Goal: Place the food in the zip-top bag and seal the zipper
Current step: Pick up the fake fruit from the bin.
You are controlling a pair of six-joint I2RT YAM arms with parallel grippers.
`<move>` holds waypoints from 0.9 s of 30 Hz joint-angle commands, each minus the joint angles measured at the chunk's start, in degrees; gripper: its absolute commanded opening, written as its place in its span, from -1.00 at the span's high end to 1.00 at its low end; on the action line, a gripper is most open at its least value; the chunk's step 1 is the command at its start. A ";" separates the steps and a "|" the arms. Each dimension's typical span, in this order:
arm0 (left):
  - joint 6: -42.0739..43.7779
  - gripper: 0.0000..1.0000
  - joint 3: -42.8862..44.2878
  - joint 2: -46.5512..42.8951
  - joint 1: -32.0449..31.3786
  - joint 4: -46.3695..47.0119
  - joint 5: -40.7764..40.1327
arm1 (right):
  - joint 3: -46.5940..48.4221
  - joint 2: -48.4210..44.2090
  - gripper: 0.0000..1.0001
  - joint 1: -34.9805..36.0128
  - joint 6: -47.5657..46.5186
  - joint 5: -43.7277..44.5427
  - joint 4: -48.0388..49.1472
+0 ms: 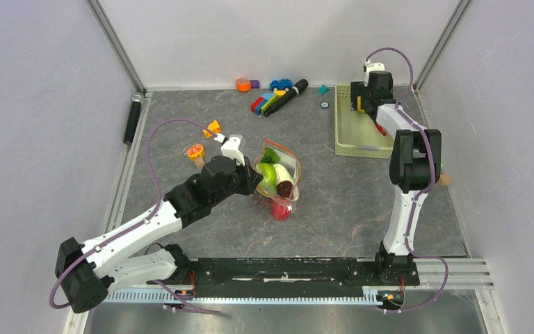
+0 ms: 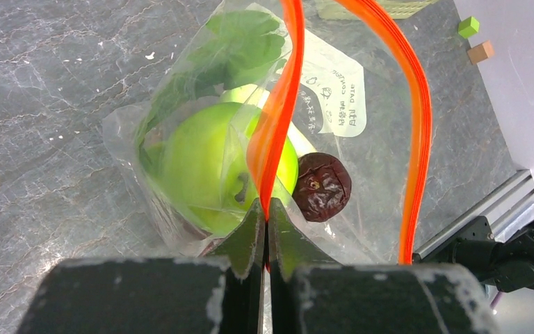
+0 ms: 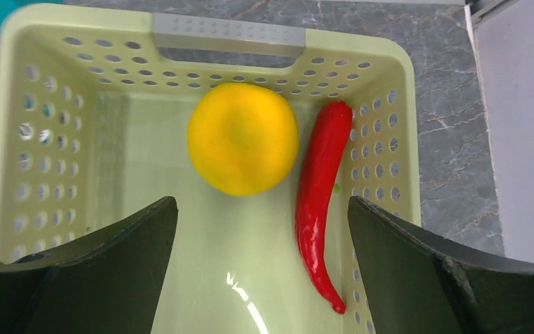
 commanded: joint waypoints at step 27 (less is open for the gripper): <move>2.32 0.95 1.06 1.19 -0.09 2.15 0.11 | 0.33 2.20 0.03 -0.88 6.03 -3.88 10.28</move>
